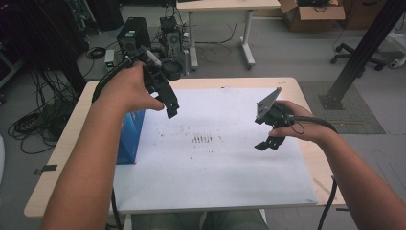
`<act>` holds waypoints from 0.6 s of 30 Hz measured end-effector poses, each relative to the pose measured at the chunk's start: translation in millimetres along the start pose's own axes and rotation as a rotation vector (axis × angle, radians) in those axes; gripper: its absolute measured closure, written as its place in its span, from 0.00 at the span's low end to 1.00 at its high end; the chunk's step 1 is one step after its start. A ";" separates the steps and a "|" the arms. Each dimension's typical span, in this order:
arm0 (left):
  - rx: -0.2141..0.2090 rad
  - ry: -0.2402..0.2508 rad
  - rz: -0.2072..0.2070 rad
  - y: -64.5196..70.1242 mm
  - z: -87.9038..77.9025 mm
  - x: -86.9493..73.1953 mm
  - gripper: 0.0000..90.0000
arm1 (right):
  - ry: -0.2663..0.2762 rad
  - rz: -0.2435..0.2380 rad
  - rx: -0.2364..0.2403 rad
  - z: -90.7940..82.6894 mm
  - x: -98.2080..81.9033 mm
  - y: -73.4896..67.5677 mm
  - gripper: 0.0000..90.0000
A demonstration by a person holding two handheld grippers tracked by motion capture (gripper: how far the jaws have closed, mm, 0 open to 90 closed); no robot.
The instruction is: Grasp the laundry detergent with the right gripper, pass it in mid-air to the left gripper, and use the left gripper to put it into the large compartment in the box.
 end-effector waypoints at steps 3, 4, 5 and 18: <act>-0.027 -0.007 0.073 9.2 5.2 2.4 0.00 | -0.003 -0.001 0.007 -1.6 0.7 -1.1 0.04; -0.027 -0.007 0.073 9.2 5.2 2.4 0.00 | -0.003 -0.001 0.007 -1.6 0.7 -1.1 0.04; -0.028 -0.007 0.103 11.8 6.9 3.1 0.00 | -0.008 -0.005 0.009 -2.2 1.0 -1.3 0.04; -0.060 -0.076 0.354 39.9 32.1 7.8 0.00 | -0.092 -0.013 0.049 -6.2 5.1 0.0 0.04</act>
Point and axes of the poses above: each handheld gripper's, and its own axes: z roughly forward along the jaws, x roughly out of its top, y roughly to its right, the point moved 5 cm from there along z, roughly forward along the jaws, and after that the axes turned 13 degrees about -z, right-handed, at the moved point
